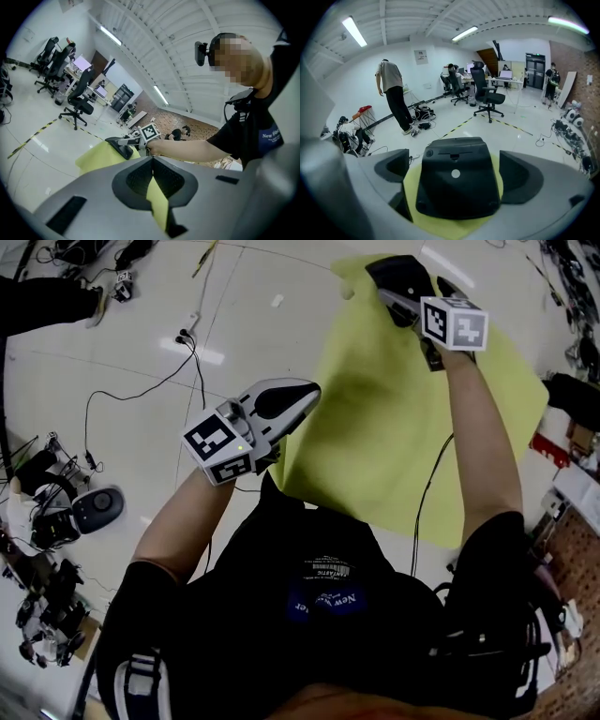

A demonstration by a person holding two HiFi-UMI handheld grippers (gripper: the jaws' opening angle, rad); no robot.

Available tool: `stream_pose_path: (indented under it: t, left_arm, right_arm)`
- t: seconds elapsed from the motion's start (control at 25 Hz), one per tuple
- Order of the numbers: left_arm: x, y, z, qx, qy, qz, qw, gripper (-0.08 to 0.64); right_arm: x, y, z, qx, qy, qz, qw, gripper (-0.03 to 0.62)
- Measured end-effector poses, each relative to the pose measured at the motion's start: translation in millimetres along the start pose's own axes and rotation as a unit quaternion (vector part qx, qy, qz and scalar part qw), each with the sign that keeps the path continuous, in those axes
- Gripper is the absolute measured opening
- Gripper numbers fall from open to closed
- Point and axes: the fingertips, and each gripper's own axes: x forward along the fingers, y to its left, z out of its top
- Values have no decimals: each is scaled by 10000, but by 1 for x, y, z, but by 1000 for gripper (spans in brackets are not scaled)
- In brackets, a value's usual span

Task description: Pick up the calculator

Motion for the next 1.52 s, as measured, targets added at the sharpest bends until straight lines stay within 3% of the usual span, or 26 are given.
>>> stream_pose_path:
  t: [0.4,0.92,1.2,1.52]
  left_arm:
    - [-1,10,12,-263,-148,-109,9995,6]
    - [-5,11,15,-247,-218,-110,9994,6]
    - [-14,-2,25,-172,-288,-97,9994,6]
    - [-31,-42,44,119,-322,-360,9988,6]
  right_arm:
    - [26,-4,-9,-197,473,-184,9985,568]
    - [25,-7,-8,-202,378,-230,9988,566]
    - [-8,-10,8,-155,112,-273,9994,566]
    - [-84,35,31,-29,-320,-29,9995,566]
